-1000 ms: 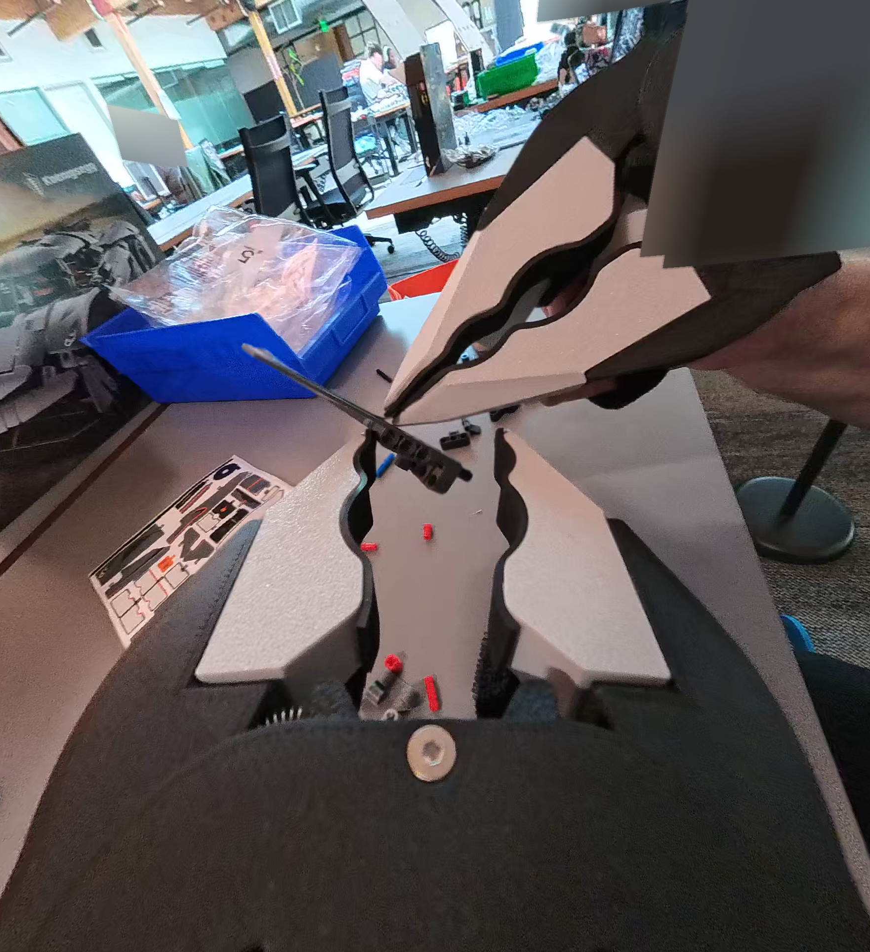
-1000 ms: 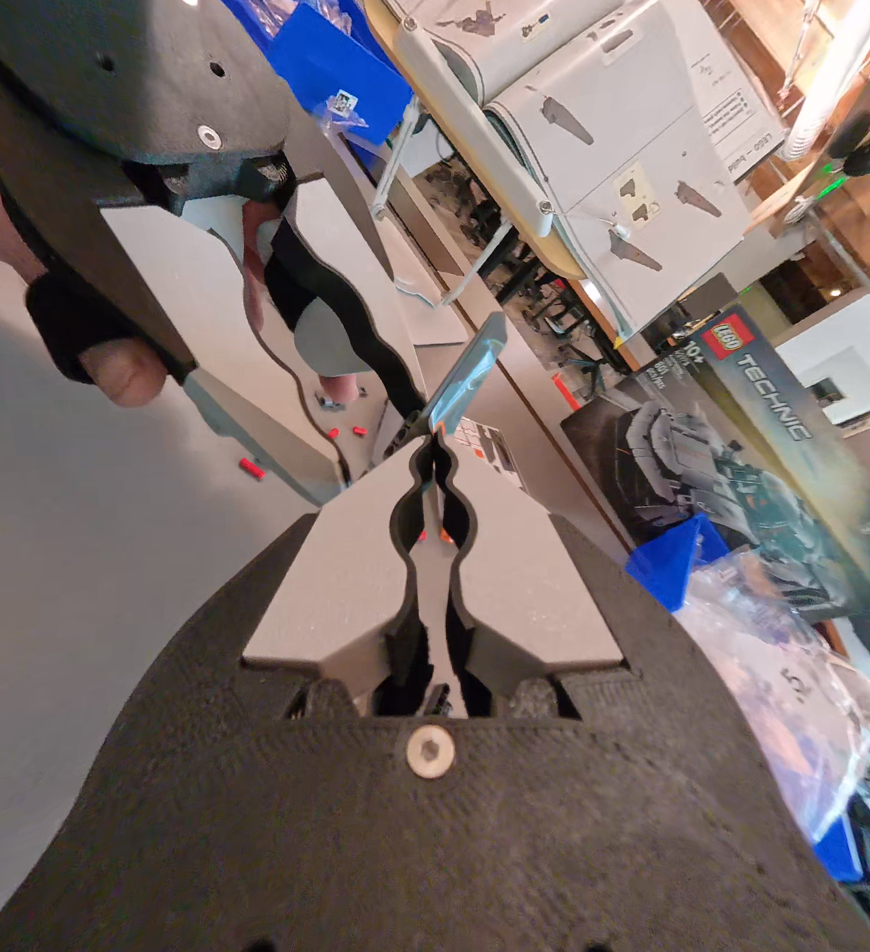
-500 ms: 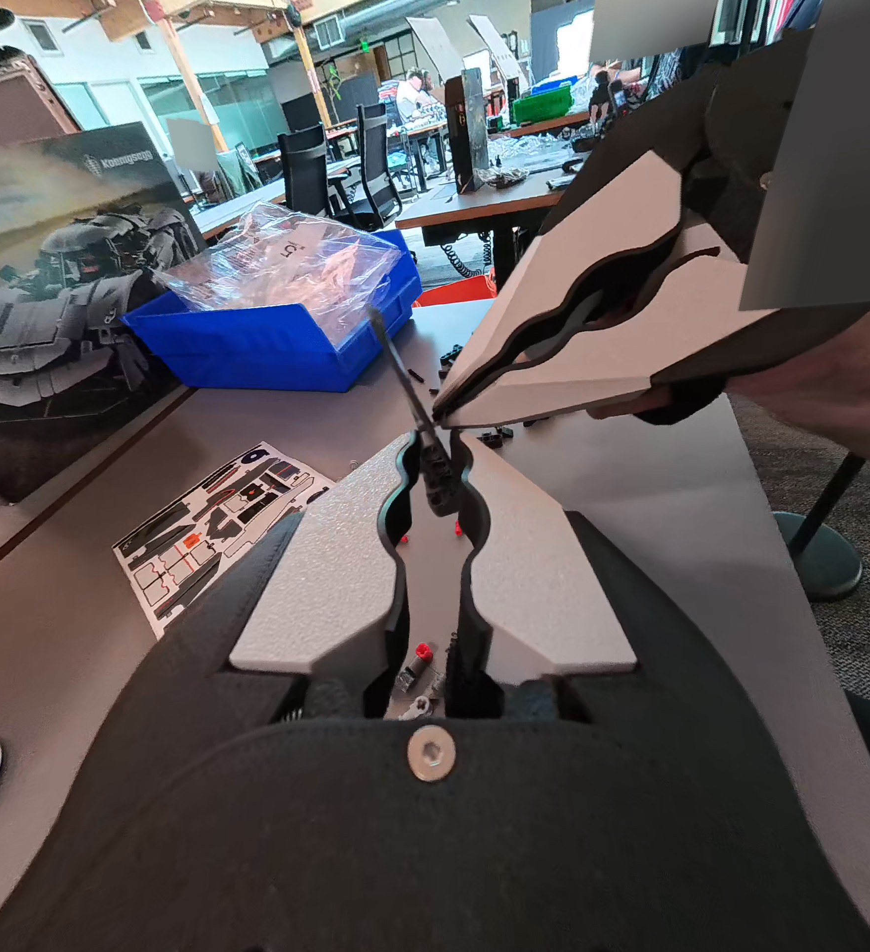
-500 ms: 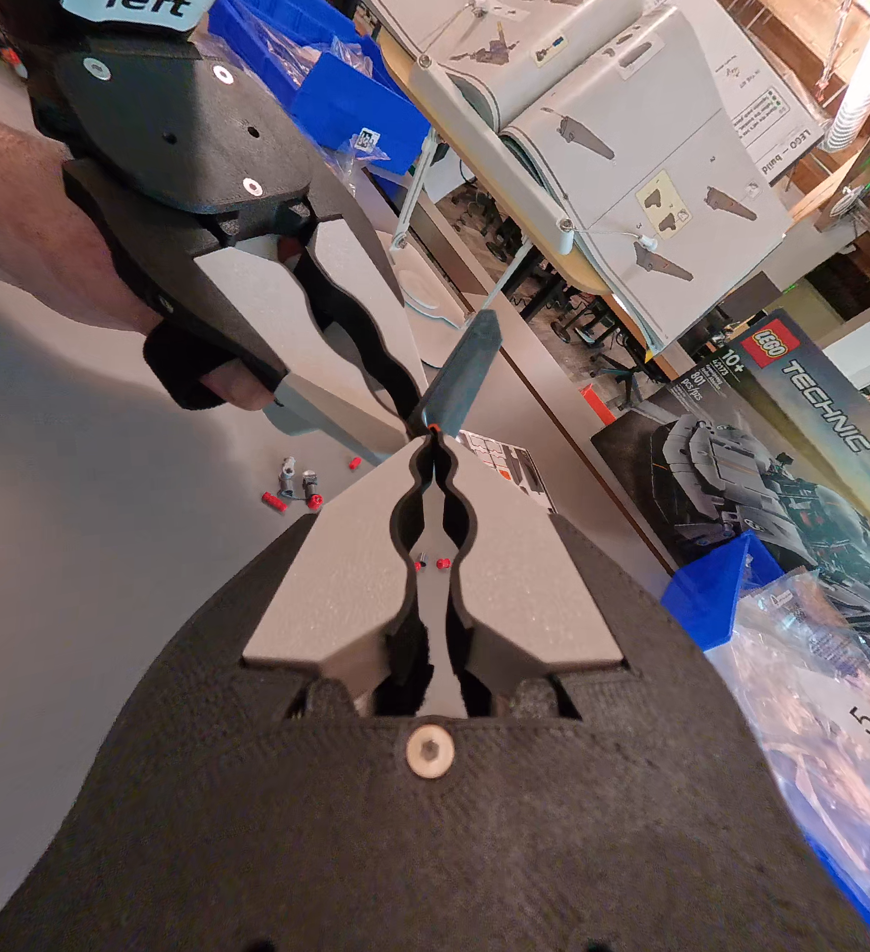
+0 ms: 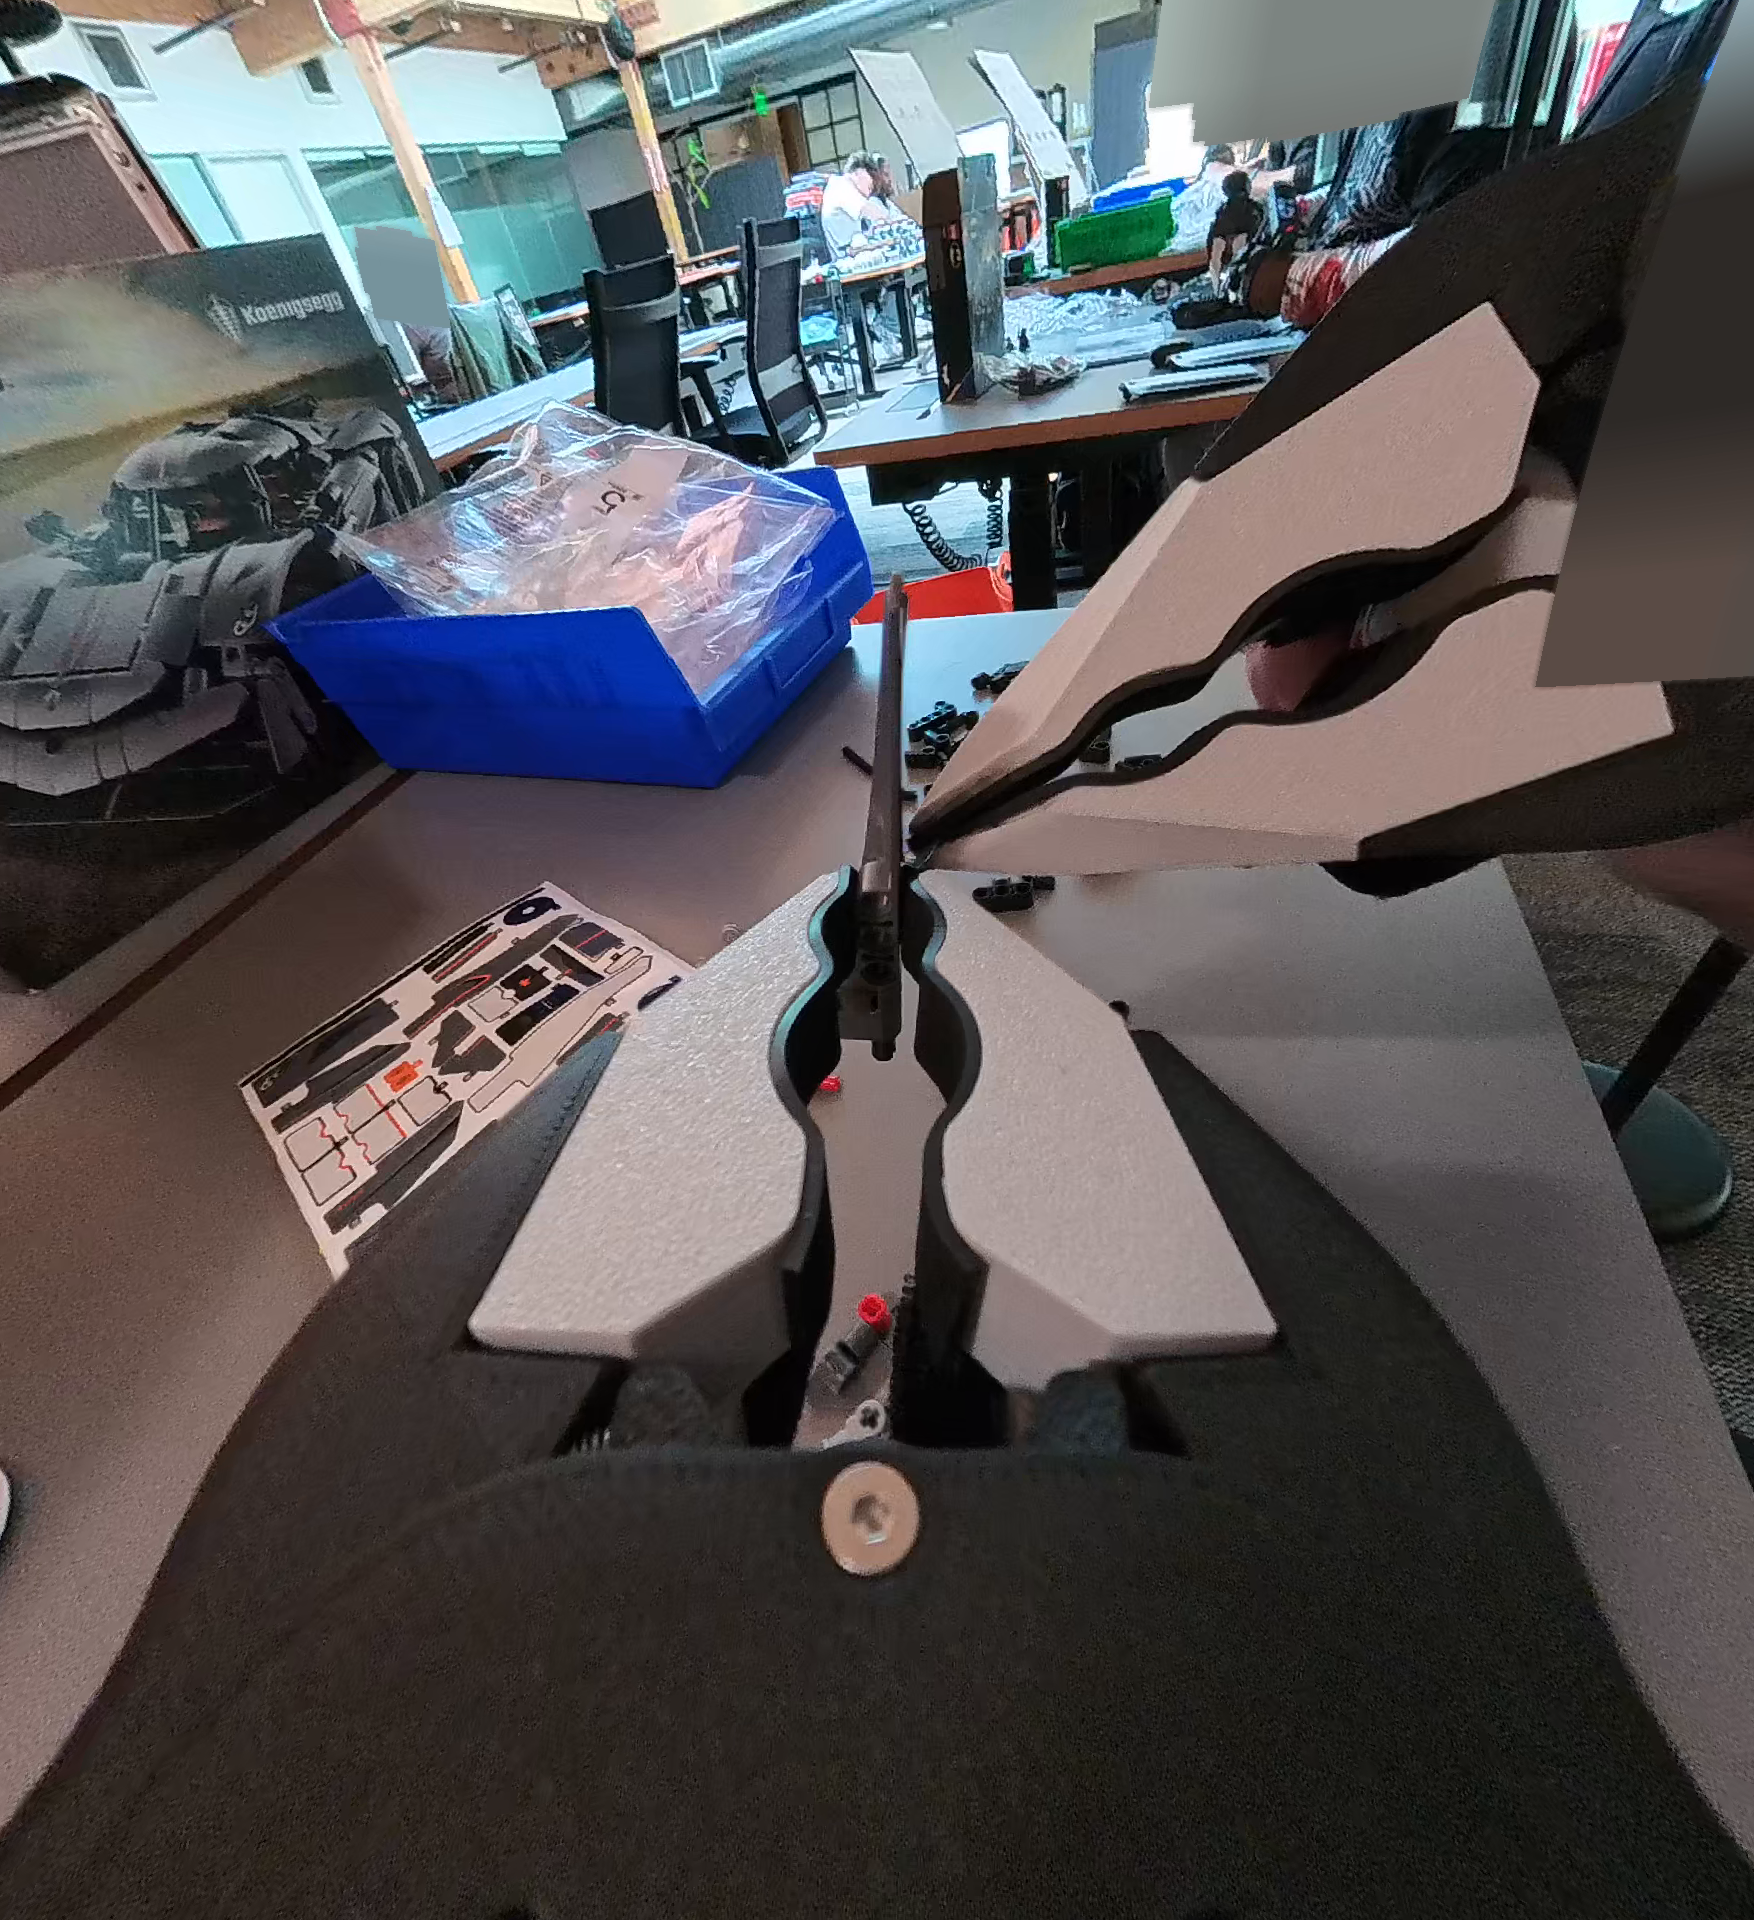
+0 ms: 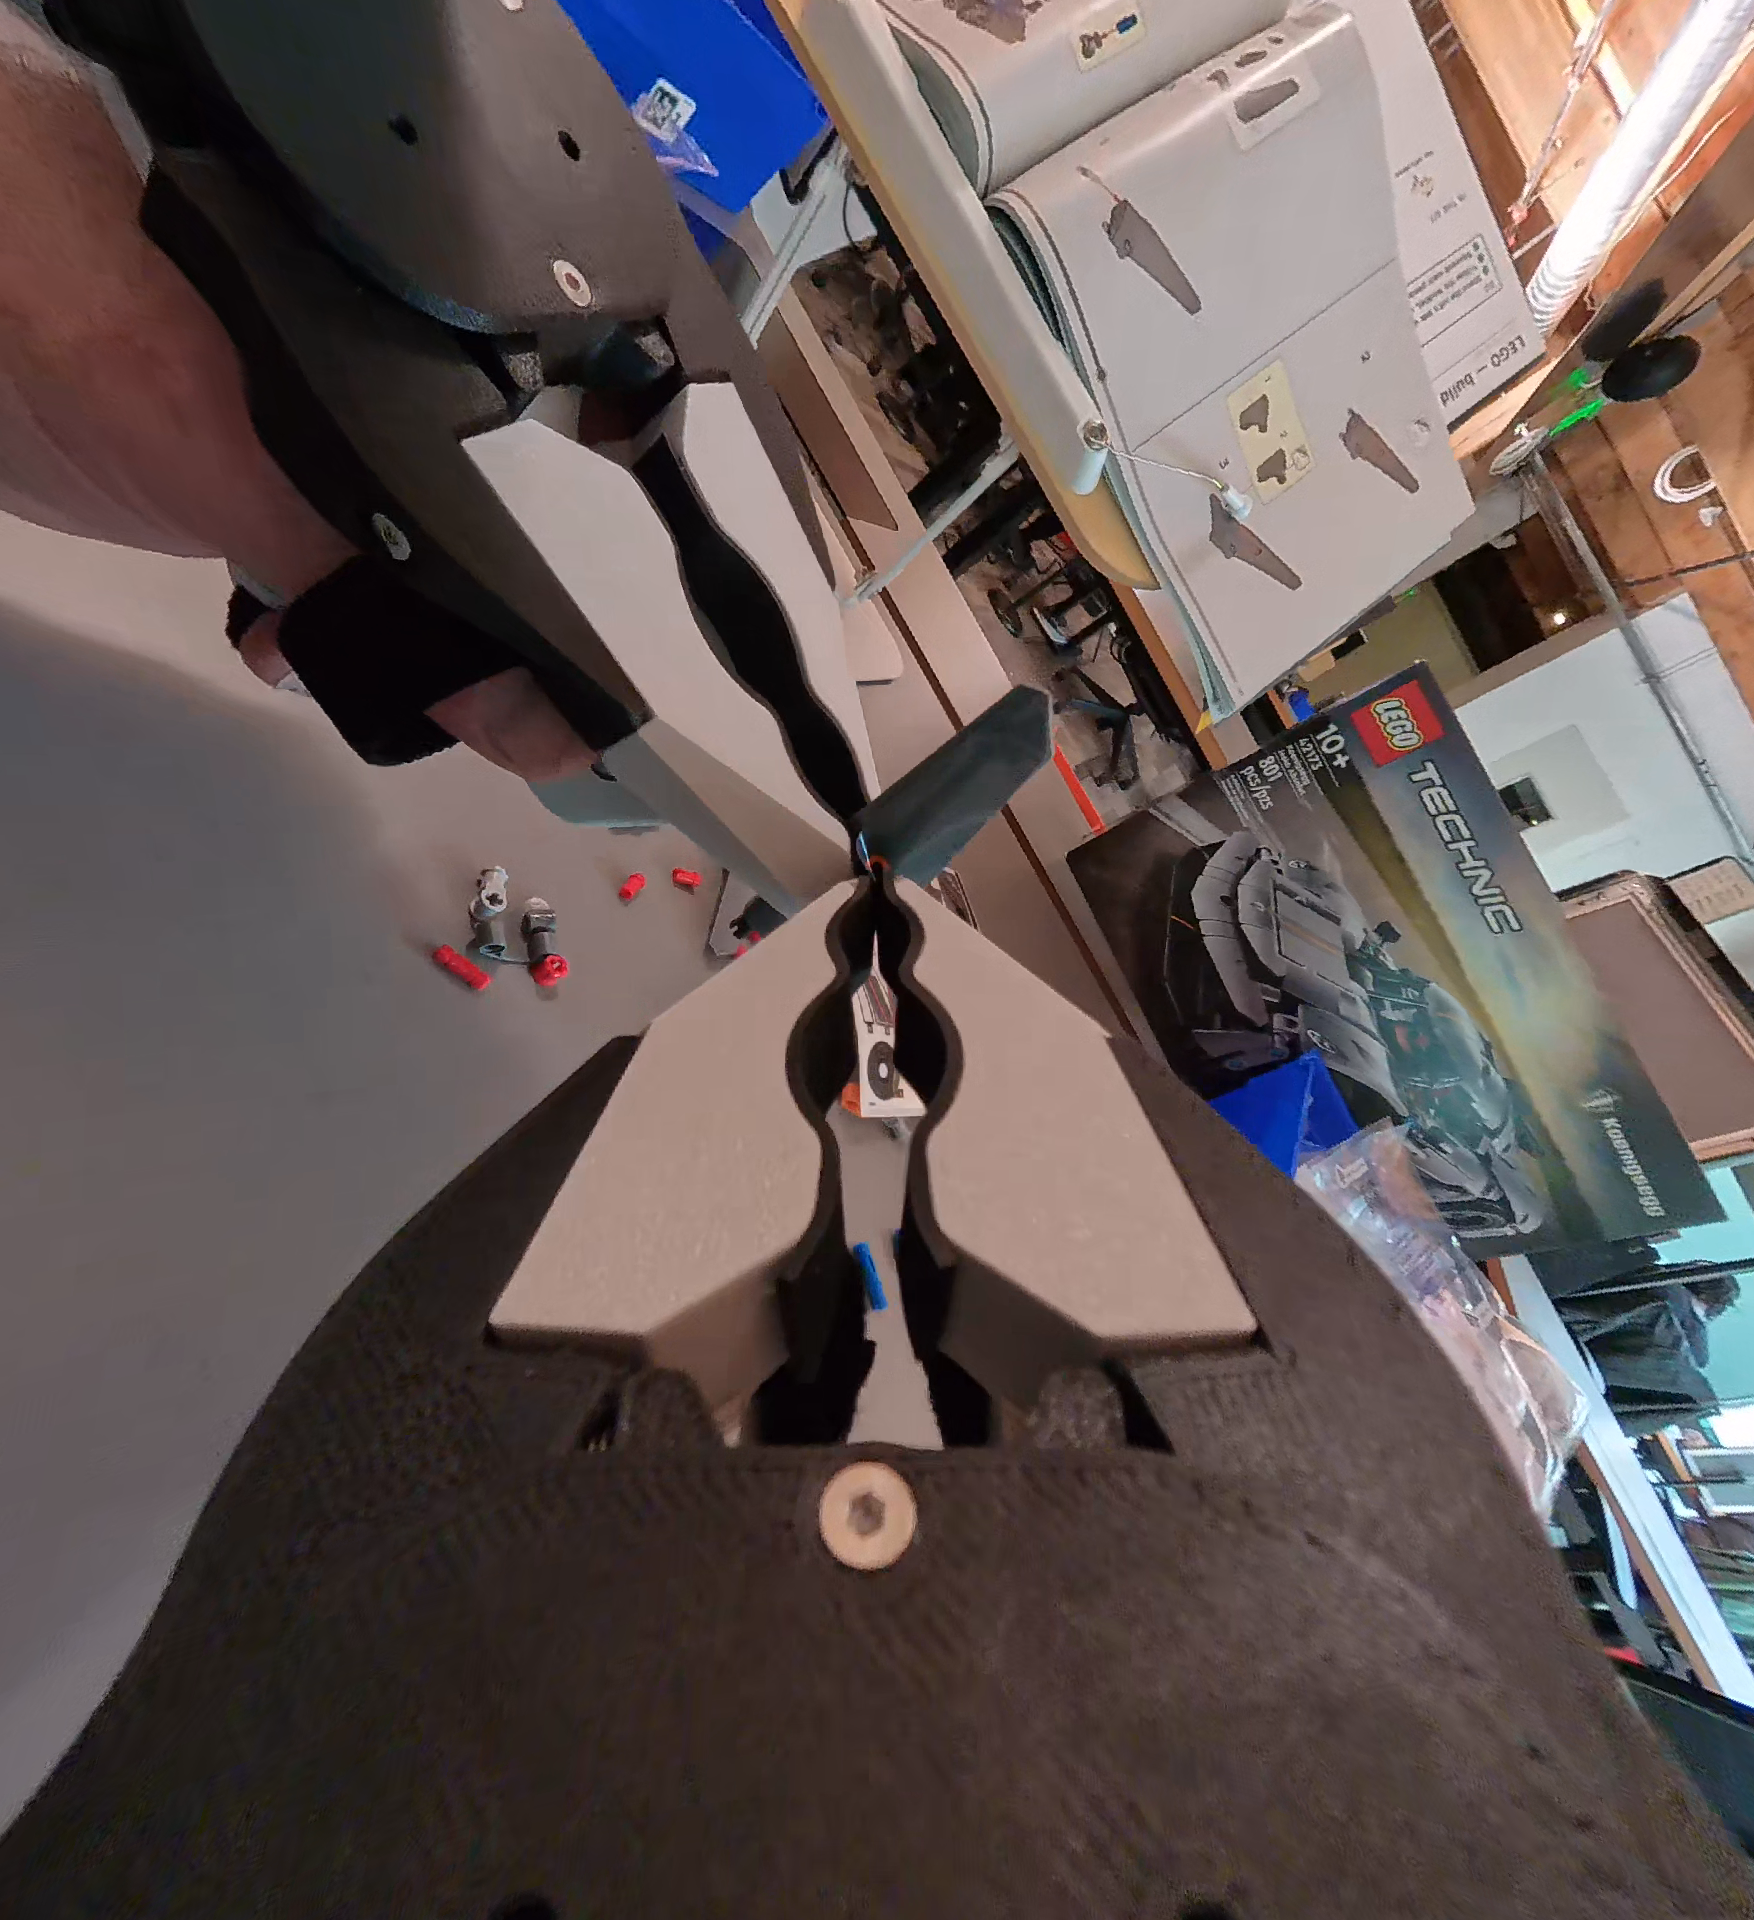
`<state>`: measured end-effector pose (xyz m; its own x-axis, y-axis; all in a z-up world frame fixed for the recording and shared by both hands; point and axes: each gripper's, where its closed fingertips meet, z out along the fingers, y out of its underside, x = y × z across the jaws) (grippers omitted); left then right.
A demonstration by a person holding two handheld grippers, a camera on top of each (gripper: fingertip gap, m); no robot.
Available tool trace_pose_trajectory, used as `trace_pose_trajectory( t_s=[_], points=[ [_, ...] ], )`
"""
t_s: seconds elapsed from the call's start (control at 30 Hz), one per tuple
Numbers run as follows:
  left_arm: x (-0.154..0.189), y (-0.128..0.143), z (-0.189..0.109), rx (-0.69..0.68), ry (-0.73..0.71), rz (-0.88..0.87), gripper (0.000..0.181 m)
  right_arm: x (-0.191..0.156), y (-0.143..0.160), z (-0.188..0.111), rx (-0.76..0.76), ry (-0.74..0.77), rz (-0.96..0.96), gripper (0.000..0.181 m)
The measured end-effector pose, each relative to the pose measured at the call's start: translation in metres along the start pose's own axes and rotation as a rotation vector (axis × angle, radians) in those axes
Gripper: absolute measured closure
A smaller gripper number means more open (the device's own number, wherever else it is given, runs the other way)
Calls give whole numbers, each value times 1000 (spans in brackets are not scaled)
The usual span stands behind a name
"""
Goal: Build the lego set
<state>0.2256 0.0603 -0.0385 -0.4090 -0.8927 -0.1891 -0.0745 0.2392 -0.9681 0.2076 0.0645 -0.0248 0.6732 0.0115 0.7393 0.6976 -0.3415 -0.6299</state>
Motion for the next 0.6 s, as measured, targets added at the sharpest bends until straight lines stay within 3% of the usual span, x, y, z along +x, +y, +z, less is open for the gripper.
trace_pose_trajectory(
  t_s=[0.6],
  points=[
    [-6, 1, -2, -23, -41, 103, 177, 0, -2, -2, -49, 55, -97, 181]
  ],
)
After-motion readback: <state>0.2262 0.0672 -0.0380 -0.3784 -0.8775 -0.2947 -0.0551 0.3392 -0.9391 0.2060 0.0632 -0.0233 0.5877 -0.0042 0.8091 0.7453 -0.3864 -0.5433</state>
